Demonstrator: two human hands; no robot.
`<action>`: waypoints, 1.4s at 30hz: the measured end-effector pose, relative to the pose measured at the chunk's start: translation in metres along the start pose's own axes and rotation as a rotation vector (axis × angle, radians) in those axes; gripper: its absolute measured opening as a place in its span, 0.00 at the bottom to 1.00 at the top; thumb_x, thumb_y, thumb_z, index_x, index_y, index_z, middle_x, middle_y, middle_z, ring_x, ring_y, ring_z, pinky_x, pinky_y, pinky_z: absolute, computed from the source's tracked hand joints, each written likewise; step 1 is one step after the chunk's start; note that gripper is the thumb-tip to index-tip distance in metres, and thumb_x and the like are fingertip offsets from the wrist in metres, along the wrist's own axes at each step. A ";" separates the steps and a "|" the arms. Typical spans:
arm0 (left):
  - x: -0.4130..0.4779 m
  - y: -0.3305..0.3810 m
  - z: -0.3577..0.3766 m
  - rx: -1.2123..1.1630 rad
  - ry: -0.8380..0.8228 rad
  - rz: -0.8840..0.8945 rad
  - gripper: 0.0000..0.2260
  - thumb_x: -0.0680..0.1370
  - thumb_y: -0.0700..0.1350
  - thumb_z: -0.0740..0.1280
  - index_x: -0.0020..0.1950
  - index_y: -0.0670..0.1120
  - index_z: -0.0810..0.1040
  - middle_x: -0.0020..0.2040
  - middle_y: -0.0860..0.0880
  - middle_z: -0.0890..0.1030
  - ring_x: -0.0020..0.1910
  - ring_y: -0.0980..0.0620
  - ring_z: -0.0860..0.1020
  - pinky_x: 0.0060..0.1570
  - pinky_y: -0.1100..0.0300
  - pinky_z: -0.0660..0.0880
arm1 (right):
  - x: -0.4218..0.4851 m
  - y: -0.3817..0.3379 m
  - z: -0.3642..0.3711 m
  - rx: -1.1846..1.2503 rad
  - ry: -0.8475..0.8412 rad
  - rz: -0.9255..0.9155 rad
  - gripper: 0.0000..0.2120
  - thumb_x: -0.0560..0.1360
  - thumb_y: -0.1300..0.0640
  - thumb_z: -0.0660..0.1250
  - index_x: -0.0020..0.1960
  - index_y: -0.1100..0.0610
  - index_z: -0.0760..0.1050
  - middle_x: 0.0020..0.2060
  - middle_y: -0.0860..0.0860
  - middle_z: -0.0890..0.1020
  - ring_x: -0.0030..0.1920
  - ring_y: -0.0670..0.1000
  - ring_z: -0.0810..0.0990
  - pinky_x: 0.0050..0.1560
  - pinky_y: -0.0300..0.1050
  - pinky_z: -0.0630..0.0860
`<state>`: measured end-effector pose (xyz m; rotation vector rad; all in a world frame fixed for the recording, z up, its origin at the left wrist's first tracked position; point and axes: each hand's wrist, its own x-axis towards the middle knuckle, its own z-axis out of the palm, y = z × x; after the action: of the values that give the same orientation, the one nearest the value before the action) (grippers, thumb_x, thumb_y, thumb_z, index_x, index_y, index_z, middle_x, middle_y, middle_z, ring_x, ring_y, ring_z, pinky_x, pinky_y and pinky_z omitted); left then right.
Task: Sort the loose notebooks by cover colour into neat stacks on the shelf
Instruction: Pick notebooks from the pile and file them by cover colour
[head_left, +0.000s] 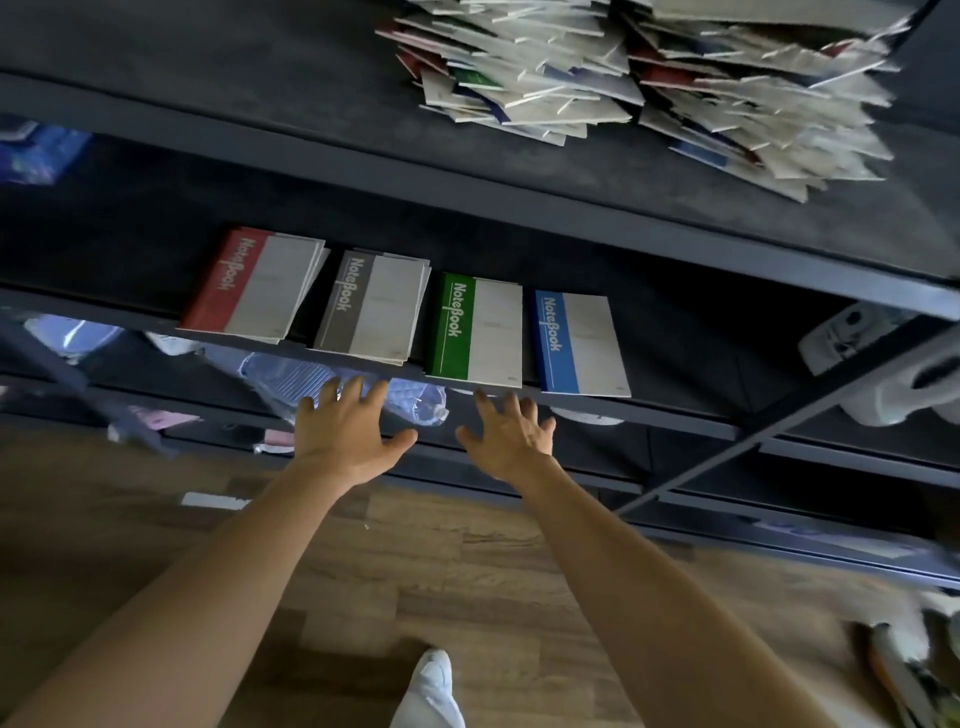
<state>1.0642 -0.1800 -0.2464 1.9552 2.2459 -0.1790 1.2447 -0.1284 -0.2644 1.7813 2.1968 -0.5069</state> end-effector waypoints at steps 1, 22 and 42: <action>-0.010 -0.002 -0.003 -0.003 -0.003 0.000 0.32 0.75 0.66 0.56 0.74 0.52 0.58 0.74 0.48 0.61 0.72 0.44 0.60 0.65 0.46 0.64 | -0.013 -0.004 -0.003 -0.012 0.004 0.006 0.30 0.78 0.38 0.52 0.76 0.45 0.49 0.75 0.55 0.53 0.74 0.61 0.53 0.69 0.65 0.54; -0.125 -0.037 -0.180 -0.070 0.359 0.019 0.29 0.75 0.64 0.59 0.70 0.49 0.65 0.70 0.47 0.65 0.68 0.43 0.64 0.61 0.49 0.65 | -0.190 -0.049 -0.172 -0.011 0.397 -0.044 0.31 0.78 0.36 0.52 0.76 0.49 0.53 0.74 0.57 0.58 0.73 0.61 0.54 0.68 0.65 0.55; 0.086 0.004 -0.293 -0.015 0.508 0.055 0.28 0.75 0.66 0.57 0.68 0.51 0.67 0.66 0.48 0.71 0.65 0.44 0.69 0.59 0.50 0.67 | 0.000 -0.028 -0.342 -0.053 0.561 -0.101 0.29 0.78 0.38 0.52 0.75 0.49 0.55 0.72 0.57 0.62 0.71 0.61 0.59 0.66 0.63 0.59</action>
<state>1.0444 -0.0393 0.0240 2.2487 2.4575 0.3834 1.2212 0.0130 0.0477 1.9681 2.6356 0.0508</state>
